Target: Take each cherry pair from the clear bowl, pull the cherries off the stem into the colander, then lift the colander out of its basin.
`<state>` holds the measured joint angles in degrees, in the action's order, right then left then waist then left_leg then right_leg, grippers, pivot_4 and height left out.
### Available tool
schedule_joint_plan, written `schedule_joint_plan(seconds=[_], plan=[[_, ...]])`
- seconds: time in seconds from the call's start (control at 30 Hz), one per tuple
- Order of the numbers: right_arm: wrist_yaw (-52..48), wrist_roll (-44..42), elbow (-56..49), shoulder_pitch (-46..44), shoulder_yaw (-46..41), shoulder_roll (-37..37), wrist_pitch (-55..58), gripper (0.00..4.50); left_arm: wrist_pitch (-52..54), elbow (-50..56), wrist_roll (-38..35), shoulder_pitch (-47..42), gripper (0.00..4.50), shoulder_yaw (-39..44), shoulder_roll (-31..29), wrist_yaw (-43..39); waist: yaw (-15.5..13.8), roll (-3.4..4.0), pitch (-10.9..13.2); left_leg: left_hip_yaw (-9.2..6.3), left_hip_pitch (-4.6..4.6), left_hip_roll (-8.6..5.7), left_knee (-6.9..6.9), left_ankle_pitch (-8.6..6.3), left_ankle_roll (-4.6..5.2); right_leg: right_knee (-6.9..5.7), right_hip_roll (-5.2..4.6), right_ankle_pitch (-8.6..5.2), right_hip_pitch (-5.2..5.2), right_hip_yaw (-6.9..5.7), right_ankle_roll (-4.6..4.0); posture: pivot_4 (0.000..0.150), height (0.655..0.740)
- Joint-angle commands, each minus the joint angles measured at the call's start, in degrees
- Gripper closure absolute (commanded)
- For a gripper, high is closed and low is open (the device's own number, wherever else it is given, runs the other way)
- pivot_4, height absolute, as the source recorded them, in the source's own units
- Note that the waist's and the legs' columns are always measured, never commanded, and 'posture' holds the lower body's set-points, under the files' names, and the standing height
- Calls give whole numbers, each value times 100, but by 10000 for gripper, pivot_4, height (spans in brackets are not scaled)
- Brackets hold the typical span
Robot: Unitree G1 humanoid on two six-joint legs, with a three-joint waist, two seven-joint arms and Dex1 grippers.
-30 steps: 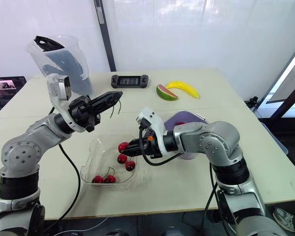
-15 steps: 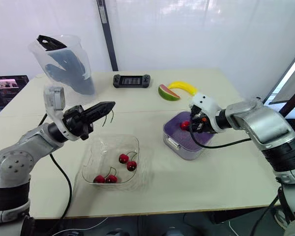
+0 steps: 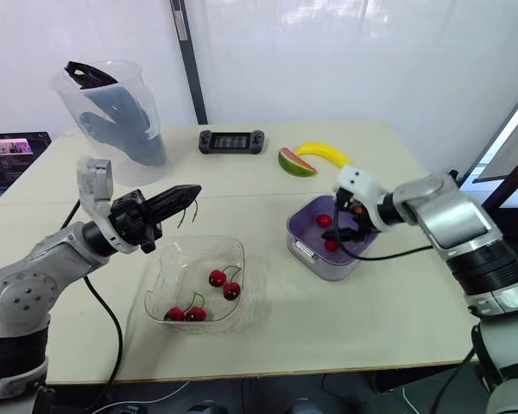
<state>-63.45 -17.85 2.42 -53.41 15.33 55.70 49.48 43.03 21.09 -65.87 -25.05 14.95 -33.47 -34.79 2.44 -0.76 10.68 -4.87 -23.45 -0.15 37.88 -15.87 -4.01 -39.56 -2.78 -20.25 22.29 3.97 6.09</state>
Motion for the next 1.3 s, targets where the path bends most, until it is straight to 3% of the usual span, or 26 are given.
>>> schedule_joint_plan(seconds=[0.03,0.17,0.3,0.57,0.73,0.9,1.07,1.3], plan=[[-434,-509,-302,-235,-651,118,141,407,-65,147,-31,43,45000,241,-154,-62,-4,0,0,0,0,0,0,0,0,3,0,0,-1,0,0,1500,7400],[-865,-1725,-694,-253,-1435,-290,626,407,-13,156,-77,287,45000,538,-468,-95,7,-2,1,0,0,-1,0,-1,2,9,-3,1,-7,-1,2,1500,7400],[-609,-2722,-1180,-428,-1794,-990,1312,407,106,221,-143,874,45000,1118,-954,-213,55,0,1,0,1,10,-3,-2,3,7,8,4,0,0,-2,1500,7400],[-316,-2913,-1443,-607,-1360,-1631,1326,407,506,-358,222,2988,45000,2577,-1628,-431,15,6,5,4,2,5,-9,-2,4,13,-5,5,1,-1,-4,1500,7400],[-135,-2704,-1318,-630,-1073,-1816,1177,407,1126,-532,-440,3551,45000,2799,-1184,123,-28,2,3,-5,2,5,-8,-2,3,13,-20,6,-4,-10,-4,1500,7400],[14,-2822,-1471,-578,-1062,-1922,1252,407,1036,-887,-739,3729,45000,3216,-600,673,-1,1,2,-1,1,2,-15,-2,3,13,-33,6,5,-9,-3,1500,7400],[127,-2949,-1716,-526,-1016,-1897,1435,407,672,-1901,-180,3933,45000,3363,-345,743,20,1,2,2,2,3,-20,-2,3,12,-31,6,10,-8,-4,1500,7400],[198,-2648,-1886,-516,-575,-1585,1571,407,336,-2305,123,3997,45000,3335,-108,472,-17,-5,-1,-5,2,-5,-19,-2,3,17,-45,6,9,-19,-4,1500,7400]])
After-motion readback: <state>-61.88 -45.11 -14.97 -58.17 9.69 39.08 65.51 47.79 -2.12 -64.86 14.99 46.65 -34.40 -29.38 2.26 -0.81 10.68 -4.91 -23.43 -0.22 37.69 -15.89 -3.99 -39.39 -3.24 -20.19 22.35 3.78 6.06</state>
